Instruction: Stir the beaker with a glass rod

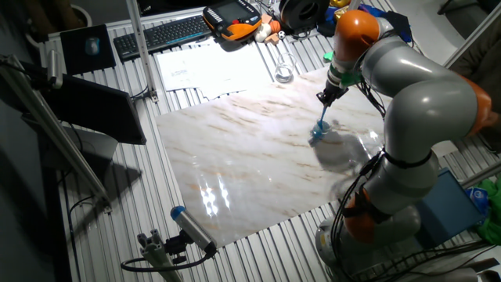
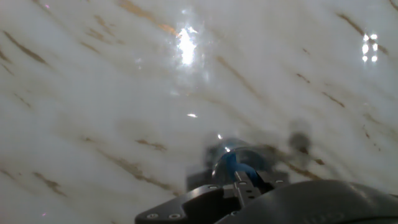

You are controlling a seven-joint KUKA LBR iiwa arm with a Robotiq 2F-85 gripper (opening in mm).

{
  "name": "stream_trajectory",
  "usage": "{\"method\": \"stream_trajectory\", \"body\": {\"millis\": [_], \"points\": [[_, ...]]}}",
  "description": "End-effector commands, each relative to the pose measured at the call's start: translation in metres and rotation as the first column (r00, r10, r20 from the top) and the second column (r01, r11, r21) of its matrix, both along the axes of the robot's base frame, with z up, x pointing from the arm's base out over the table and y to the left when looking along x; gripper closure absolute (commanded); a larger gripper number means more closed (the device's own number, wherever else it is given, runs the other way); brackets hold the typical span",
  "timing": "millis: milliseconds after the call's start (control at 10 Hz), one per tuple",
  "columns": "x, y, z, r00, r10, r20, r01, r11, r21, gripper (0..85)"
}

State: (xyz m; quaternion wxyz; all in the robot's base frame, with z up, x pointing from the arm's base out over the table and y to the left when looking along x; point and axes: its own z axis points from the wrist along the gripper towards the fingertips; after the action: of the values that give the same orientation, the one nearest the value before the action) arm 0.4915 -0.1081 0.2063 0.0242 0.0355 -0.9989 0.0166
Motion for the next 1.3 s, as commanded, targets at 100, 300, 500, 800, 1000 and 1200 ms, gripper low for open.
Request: {"method": "stream_trajectory", "body": {"millis": [100, 300, 500, 800, 1000, 1200], "points": [[-0.0091, -0.007, 0.001, 1.000, 0.007, -0.005, -0.007, 1.000, 0.006, 85.0], [-0.0236, 0.002, 0.001, 1.000, -0.015, -0.001, 0.015, 1.000, 0.006, 85.0], [-0.0207, 0.012, -0.001, 1.000, -0.032, 0.001, 0.032, 1.000, 0.000, 85.0], [-0.0031, -0.004, -0.009, 1.000, 0.015, 0.021, -0.015, 1.000, -0.009, 85.0], [-0.0101, -0.009, 0.000, 1.000, 0.026, 0.010, -0.026, 1.000, -0.009, 85.0], [-0.0180, -0.008, 0.008, 1.000, 0.023, -0.013, -0.023, 1.000, -0.004, 85.0]]}}
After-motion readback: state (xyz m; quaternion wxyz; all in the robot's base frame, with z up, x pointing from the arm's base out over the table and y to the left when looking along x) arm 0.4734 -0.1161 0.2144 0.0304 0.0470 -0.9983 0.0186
